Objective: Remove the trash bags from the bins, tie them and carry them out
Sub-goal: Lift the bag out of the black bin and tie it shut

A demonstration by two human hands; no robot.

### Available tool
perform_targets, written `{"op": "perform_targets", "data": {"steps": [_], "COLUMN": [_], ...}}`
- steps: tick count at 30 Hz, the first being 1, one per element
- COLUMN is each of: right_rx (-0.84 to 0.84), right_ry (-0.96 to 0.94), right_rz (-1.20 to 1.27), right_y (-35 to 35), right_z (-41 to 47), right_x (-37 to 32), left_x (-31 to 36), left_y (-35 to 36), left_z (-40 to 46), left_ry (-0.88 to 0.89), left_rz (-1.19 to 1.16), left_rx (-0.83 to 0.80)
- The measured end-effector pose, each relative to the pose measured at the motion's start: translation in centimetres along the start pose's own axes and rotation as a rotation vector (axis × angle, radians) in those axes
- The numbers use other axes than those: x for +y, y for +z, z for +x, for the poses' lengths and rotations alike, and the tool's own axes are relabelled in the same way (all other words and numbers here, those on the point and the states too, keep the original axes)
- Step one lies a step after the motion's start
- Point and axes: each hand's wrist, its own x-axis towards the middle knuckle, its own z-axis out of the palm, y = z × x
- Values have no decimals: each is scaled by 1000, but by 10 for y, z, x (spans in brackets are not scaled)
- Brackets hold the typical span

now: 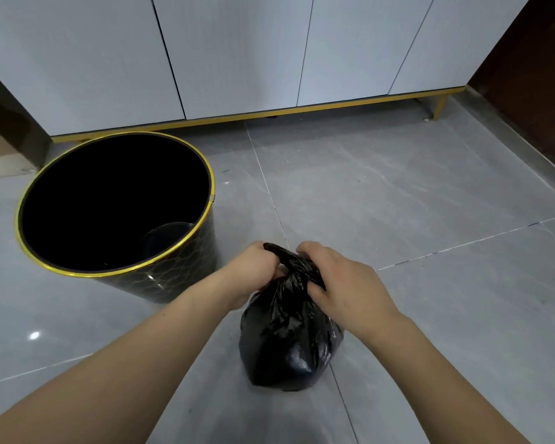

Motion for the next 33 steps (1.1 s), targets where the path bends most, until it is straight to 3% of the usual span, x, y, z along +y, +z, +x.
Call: {"op": "perform_targets", "data": {"steps": [3, 6, 10, 14, 17, 21, 24, 26, 30, 33], "right_rx": [114, 105, -4, -165, -338, -374, -462, -520, -459, -430], "right_ry": [-83, -9, 169, 318, 398, 449, 494, 485, 520, 538], "right_rz": [-34, 47, 470, 843, 1173, 1538, 1721, 1777, 1824, 1787], "right_y": [0, 3, 7, 4, 0, 1, 4, 5, 9, 10], "right_z": [-5, -6, -2, 4, 2, -4, -5, -5, -5, -4], "right_x": [2, 10, 13, 11, 14, 12, 12, 14, 20, 19], "left_x": [2, 4, -7, -20, -24, -29, -30, -29, -28, -31], "left_y": [-1, -7, -3, 0, -5, -3, -1, -2, -9, -7], "left_z": [-5, -16, -33, -28, -19, -10, -7, -9, -33, -40], "left_ry": [-33, -20, 110, 371, 480, 553, 556, 560, 560, 609], "left_rz": [22, 32, 164, 596, 696, 800, 884, 840, 449, 495], "left_rx": [21, -34, -167, 52, 153, 306, 332, 296, 168, 119]}}
